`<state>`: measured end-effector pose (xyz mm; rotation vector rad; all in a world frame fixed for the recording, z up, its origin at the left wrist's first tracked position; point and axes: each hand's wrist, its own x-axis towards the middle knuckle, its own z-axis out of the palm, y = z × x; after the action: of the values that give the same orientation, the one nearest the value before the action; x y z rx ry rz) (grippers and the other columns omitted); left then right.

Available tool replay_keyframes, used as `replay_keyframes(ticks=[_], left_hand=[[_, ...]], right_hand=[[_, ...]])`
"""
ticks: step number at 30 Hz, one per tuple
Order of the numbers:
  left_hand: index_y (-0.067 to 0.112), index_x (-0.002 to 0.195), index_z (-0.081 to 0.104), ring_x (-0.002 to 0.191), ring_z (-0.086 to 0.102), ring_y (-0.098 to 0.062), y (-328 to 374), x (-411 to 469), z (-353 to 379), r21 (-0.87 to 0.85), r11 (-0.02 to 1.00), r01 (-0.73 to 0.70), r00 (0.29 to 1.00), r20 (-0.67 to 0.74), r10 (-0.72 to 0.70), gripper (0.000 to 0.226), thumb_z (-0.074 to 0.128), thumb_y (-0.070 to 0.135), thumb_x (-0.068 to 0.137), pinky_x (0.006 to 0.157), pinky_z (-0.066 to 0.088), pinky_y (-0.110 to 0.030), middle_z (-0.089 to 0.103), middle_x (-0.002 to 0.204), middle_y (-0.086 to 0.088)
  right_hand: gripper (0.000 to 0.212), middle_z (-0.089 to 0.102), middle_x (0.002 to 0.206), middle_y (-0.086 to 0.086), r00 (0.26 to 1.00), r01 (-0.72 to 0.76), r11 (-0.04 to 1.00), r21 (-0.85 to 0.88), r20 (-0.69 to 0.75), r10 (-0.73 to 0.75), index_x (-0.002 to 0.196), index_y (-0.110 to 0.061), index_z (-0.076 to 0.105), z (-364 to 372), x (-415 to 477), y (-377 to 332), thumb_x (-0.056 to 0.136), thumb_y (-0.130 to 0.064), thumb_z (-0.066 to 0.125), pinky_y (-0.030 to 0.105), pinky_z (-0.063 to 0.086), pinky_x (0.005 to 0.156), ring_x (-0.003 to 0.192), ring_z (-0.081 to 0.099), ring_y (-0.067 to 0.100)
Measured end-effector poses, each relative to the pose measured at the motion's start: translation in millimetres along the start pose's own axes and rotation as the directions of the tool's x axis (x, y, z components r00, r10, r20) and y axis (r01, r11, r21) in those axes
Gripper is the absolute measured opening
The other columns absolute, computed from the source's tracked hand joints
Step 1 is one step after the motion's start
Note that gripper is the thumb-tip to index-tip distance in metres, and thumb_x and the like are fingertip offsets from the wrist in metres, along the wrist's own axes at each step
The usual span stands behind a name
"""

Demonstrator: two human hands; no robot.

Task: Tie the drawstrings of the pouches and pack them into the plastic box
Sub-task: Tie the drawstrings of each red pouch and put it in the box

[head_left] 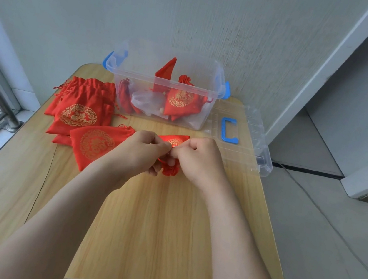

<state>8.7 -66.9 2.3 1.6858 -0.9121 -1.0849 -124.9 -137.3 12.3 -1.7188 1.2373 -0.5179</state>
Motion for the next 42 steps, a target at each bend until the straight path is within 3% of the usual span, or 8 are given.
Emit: replay_keyframes(ticks=[7,10,18,23,29,34,37,42], left_hand=[[0.002,0.098,0.069,0.077,0.075,-0.021,-2,-2,-2,-0.214,0.971,0.103,0.992,0.100,-0.083,0.015,0.071,0.016,0.101,0.069,0.062,-0.031,0.079,0.096,-0.017],[-0.004,0.099,0.076,0.079,0.078,-0.022,0,-4,-3,-0.225,0.965,0.137,0.986,0.123,-0.112,0.018,0.078,0.013,0.094,0.067,0.064,-0.029,0.079,0.097,-0.021],[-0.007,0.091,0.076,0.075,0.078,-0.025,0,-2,-3,-0.118,0.986,0.120,0.993,0.028,-0.118,0.010,0.076,0.003,0.093,0.066,0.065,-0.032,0.078,0.089,-0.021],[-0.007,0.086,0.077,0.076,0.078,-0.028,-1,-5,-4,0.033,0.998,0.047,0.997,0.061,-0.049,0.009,0.075,0.000,0.091,0.068,0.066,-0.033,0.078,0.086,-0.024],[-0.001,0.087,0.081,0.076,0.078,-0.029,0,-8,-3,0.169,0.984,-0.064,0.991,0.127,0.043,0.005,0.079,0.003,0.089,0.074,0.067,-0.035,0.078,0.077,-0.017],[-0.001,0.083,0.079,0.070,0.075,-0.020,0,-5,-3,0.111,0.993,-0.033,0.998,0.053,0.028,0.017,0.075,0.010,0.095,0.069,0.065,-0.032,0.078,0.078,-0.016],[0.000,0.080,0.078,0.069,0.074,-0.021,-1,0,-5,0.062,0.998,0.016,1.000,0.005,-0.016,0.016,0.075,0.010,0.093,0.070,0.066,-0.034,0.078,0.080,-0.017],[-0.001,0.084,0.077,0.067,0.071,-0.019,-4,3,-7,0.037,0.998,0.042,0.999,-0.018,-0.042,0.015,0.074,0.010,0.094,0.067,0.064,-0.032,0.076,0.078,-0.013]], right_hand=[[0.024,0.051,0.040,-0.017,0.999,-0.032,0.995,0.098,-0.030,0.035,0.070,-0.016,0.053,-2,0,2,0.093,-0.018,0.061,0.017,0.038,0.048,0.047,0.050,-0.002],[0.026,0.056,0.052,-0.013,0.998,-0.034,0.997,0.076,-0.042,0.038,0.067,-0.017,0.052,-2,0,2,0.092,-0.022,0.060,0.028,0.039,0.059,0.063,0.053,0.010],[0.022,0.071,0.073,-0.012,0.998,0.027,0.998,0.063,-0.063,-0.023,0.069,-0.017,0.072,-3,9,6,0.089,-0.019,0.063,0.036,0.053,0.080,0.085,0.067,0.015],[0.023,0.058,0.051,-0.016,0.991,0.132,0.974,0.186,-0.004,-0.134,0.071,-0.025,0.074,0,7,1,0.076,-0.022,0.052,0.036,0.043,0.066,0.059,0.052,0.013],[0.025,0.061,0.055,-0.007,0.982,0.187,0.975,0.121,-0.007,-0.188,0.088,-0.023,0.074,-4,6,6,0.092,-0.006,0.055,0.037,0.048,0.062,0.056,0.055,0.014],[0.011,0.073,0.075,-0.002,0.975,0.212,0.940,0.266,0.004,-0.221,0.114,-0.022,0.066,-7,6,7,0.109,-0.023,0.057,0.028,0.053,0.067,0.066,0.066,0.011],[0.008,0.074,0.080,0.000,0.965,0.261,0.937,0.231,-0.077,-0.250,0.113,-0.024,0.062,-6,9,11,0.109,-0.021,0.056,0.032,0.051,0.067,0.063,0.064,0.011],[0.021,0.060,0.053,-0.007,0.915,0.366,0.930,0.035,-0.195,-0.353,0.098,-0.028,0.068,-9,8,11,0.097,-0.010,0.058,0.029,0.044,0.058,0.051,0.050,0.012]])
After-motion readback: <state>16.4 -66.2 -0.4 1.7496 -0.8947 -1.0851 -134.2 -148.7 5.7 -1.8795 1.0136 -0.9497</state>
